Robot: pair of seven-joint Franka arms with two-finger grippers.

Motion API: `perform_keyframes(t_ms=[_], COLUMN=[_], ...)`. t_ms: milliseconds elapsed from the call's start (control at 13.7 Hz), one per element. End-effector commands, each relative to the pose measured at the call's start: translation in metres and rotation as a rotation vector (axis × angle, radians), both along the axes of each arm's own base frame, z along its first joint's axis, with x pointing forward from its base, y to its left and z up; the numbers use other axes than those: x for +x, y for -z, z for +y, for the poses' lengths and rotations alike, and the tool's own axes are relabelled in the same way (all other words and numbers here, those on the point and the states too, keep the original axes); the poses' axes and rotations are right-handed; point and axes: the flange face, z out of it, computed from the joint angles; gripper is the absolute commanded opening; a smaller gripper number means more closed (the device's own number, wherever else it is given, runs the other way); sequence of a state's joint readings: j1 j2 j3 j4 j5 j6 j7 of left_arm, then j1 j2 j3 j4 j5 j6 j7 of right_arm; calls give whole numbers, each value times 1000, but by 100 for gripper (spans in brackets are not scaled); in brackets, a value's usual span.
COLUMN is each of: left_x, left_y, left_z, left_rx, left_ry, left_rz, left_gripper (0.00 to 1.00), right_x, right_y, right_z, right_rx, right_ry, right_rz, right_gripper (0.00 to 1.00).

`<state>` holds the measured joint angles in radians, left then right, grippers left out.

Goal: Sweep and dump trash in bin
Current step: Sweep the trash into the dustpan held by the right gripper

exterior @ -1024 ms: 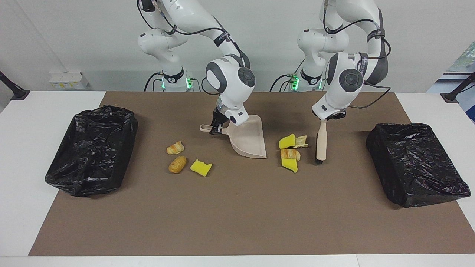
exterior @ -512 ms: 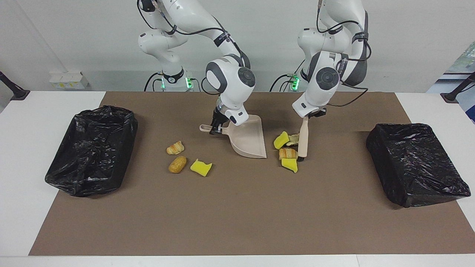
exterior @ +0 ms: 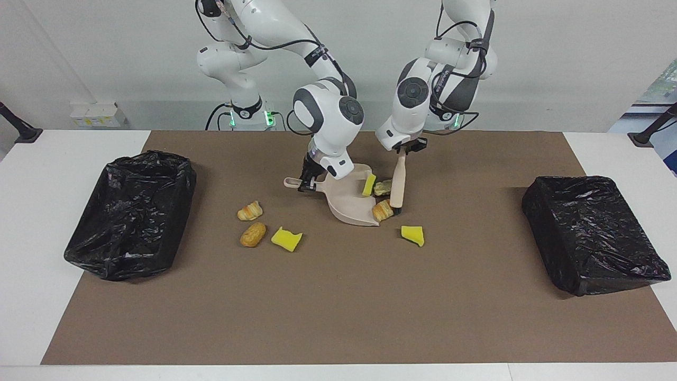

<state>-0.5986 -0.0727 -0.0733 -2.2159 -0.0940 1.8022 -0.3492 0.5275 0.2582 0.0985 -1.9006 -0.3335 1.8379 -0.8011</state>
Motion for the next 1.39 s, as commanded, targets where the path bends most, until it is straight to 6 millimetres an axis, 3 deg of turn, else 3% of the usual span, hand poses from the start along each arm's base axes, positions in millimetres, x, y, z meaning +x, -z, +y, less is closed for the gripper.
perform_keyframes(t_ms=[0, 146, 293, 585, 805, 951, 1097, 1316], left_x=[-26, -17, -3, 89, 137, 164, 176, 157], left_y=[-15, -29, -36, -39, -32, -11, 21, 56], left_z=[-24, -31, -22, 36, 92, 122, 137, 133], left_rx=[-6, -33, -46, -57, -118, -151, -153, -138], left_ry=[-27, -53, -81, -118, -117, -71, -51, -13], left_rz=[-16, -35, -50, -139, -222, -258, -241, -166], left_gripper=[0, 0, 0, 0, 0, 0, 0, 0], right_x=[4, 3, 5, 14, 15, 15, 15, 15], right_y=[2, 5, 6, 6, 5, 6, 6, 6], right_z=[-6, -9, -12, -20, -18, -18, -18, -18], right_rx=[-25, -30, -28, 3, 15, 21, 21, 21], right_ry=[-9, -7, -1, -17, -20, -5, -5, -4], right_rz=[9, 17, 15, 0, -7, -7, -5, -5], right_gripper=[0, 0, 0, 0, 0, 0, 0, 0])
